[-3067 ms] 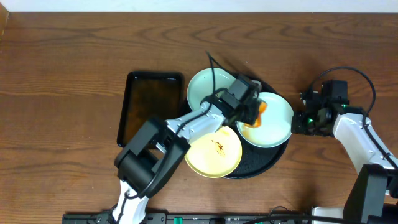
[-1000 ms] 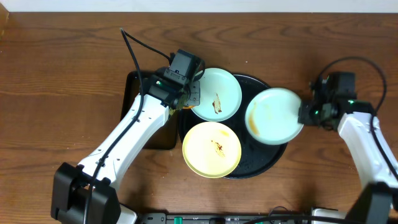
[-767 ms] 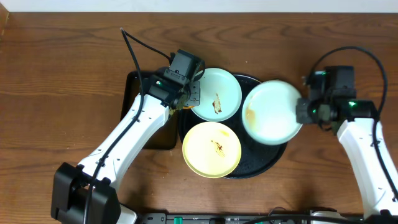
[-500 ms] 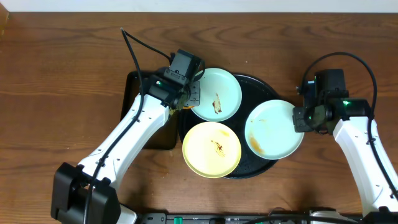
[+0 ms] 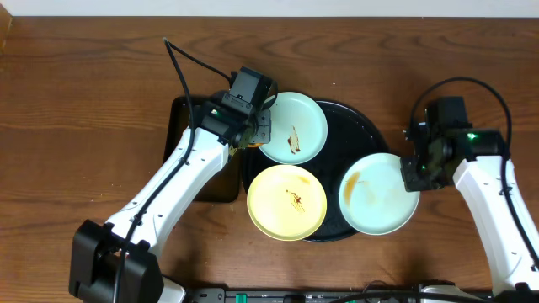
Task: Clean dirty plates on tray and stack at the side
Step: 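Lift the blue plate with the right gripper and set it right of the tray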
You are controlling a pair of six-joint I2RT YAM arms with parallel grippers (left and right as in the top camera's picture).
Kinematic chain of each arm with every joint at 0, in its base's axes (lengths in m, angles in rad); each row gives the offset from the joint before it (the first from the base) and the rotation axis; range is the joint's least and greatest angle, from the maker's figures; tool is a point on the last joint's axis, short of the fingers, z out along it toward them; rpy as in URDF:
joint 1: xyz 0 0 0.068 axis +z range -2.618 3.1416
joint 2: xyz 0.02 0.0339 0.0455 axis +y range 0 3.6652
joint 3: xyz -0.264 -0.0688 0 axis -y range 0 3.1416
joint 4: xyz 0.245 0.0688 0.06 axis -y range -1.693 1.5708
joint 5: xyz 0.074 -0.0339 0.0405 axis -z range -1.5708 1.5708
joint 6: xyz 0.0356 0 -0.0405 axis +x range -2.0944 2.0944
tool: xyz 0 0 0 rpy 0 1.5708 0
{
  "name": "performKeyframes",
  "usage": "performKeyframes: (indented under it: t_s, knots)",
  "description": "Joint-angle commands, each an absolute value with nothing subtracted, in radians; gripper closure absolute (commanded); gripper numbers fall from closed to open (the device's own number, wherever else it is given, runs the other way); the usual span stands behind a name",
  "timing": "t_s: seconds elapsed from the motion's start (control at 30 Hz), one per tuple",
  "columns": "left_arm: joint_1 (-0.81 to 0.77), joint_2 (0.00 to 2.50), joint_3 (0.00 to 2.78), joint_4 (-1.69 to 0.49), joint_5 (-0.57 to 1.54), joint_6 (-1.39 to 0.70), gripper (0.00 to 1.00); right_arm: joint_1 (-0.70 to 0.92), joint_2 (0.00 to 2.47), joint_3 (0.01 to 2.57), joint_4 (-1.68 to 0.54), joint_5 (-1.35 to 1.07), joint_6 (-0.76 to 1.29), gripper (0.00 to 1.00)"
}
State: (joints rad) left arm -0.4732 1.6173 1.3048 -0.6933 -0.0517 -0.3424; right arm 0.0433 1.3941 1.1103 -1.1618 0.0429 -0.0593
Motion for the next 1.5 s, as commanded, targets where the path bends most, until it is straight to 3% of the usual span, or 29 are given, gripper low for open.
performKeyframes:
  t_s: [0.0, 0.4, 1.0, 1.47]
  knots:
    - [-0.472, 1.59, 1.319, -0.695, -0.053, -0.335, 0.93, 0.046, 1.392, 1.178, -1.196, -0.023, -0.059, 0.99]
    - [-0.472, 1.59, 1.319, -0.694, -0.053, -0.335, 0.93, 0.088, 1.391, 1.186, -1.008, 0.39, -0.054, 0.99]
    - [-0.472, 1.59, 1.319, -0.691, -0.053, -0.335, 0.93, 0.444, 1.392, 1.186, -0.799, 0.876, -0.057, 0.99]
    - [-0.472, 1.59, 1.319, -0.691, -0.053, -0.336, 0.93, 0.447, 1.391, 1.186, -0.723, 0.892, -0.006, 0.99]
